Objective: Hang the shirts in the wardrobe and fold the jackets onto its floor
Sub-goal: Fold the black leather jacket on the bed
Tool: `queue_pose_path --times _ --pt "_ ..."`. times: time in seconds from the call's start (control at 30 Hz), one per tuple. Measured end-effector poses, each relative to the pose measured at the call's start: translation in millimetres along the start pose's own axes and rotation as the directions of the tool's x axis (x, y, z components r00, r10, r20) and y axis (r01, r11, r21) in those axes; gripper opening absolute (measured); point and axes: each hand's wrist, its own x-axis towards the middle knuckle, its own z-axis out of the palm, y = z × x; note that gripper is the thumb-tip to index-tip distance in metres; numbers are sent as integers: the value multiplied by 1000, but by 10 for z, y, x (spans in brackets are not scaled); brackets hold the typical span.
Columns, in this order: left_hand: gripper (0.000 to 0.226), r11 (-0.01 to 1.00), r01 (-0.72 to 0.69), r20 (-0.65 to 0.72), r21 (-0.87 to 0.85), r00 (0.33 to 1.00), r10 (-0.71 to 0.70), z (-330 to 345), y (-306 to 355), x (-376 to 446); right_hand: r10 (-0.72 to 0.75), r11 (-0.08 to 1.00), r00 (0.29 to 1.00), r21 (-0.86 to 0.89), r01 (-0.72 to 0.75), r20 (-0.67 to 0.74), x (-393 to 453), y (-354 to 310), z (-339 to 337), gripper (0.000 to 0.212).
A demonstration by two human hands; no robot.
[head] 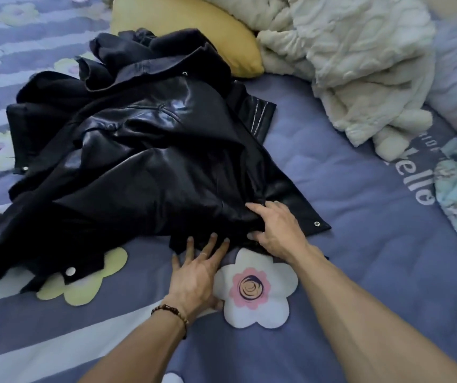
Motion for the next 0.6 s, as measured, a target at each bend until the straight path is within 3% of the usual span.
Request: queue_pose_path --times 0.1,0.17,0.23,0.3,0.4,0.43,0.5,0.57,0.6 --pt "116 998 -40 -183 45 982 48 -64 -22 -161 36 986 992 164 -16 -120 -195 -70 -1 24" --pt "93 995 -85 -358 56 928 99 -112 -14 -361 81 955 995 289 -61 -55 -392 -97 14 2" --pt "83 992 -108 -525 61 842 124 -132 -38 -620 92 921 994 376 -105 51 -728 -84 32 16" --pt "89 989 -134 -631 65 762 144 -205 -52 -907 90 867 983 473 -156 157 -1133 -77 -67 20" --pt "111 980 -134 -620 150 759 199 -399 41 -1215 131 777 966 582 -241 225 -1589 -160 -454 25" --pt "105 977 -152 -630 149 747 212 -525 152 -1351 141 760 969 605 -238 204 -1770 -233 -666 25" --pt "67 977 -210 -656 26 735 175 -770 366 -1503 142 692 980 694 -200 140 -2012 -392 -1019 27" --pt "36 938 -288 -591 -193 797 123 -1077 526 -1654 168 613 985 779 -136 39 -2283 -522 -1345 30" --pt "30 886 -331 -518 -324 846 127 -1245 589 -1776 205 638 978 763 -107 -34 -2483 -563 -1518 33"
